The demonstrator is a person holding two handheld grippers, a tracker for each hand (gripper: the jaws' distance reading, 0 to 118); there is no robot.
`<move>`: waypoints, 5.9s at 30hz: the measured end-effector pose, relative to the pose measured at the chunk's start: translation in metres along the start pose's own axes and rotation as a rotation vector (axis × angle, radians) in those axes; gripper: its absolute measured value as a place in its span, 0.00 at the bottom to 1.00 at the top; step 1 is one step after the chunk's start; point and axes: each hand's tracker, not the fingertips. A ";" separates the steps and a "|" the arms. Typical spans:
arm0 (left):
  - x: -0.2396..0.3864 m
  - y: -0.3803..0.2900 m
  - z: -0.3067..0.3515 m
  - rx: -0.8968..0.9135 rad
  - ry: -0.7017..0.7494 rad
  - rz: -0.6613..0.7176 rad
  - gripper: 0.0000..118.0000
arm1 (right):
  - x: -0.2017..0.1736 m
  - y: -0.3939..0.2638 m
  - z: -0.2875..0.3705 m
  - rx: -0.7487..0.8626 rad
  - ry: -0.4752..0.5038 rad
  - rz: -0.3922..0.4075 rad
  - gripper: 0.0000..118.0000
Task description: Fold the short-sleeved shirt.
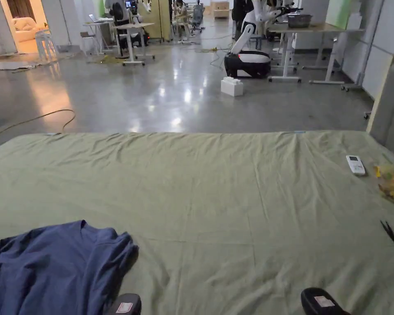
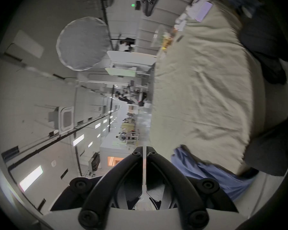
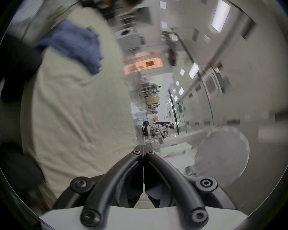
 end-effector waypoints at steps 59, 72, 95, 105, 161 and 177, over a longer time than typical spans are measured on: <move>-0.019 -0.226 -0.222 -0.400 -0.241 1.845 0.84 | -0.022 -0.077 -0.014 -0.375 0.251 -1.755 0.01; 0.078 -0.269 -0.378 -0.912 -0.475 1.523 0.83 | -0.056 -0.080 -0.034 -0.550 0.334 -1.771 0.01; -0.107 -0.144 -0.378 -0.113 -0.463 1.935 0.02 | -0.050 -0.102 0.003 -0.470 0.248 -1.904 0.01; -0.034 0.177 -0.337 0.177 -1.048 1.417 0.02 | -0.068 -0.122 0.054 -0.594 0.180 -1.950 0.01; -0.094 -0.027 0.077 0.160 0.000 1.423 0.00 | 0.048 -0.085 0.065 -0.062 -0.056 -1.810 0.01; -0.095 -0.032 -0.013 0.131 -0.269 1.511 0.00 | 0.028 -0.089 0.064 -0.151 -0.029 -1.804 0.01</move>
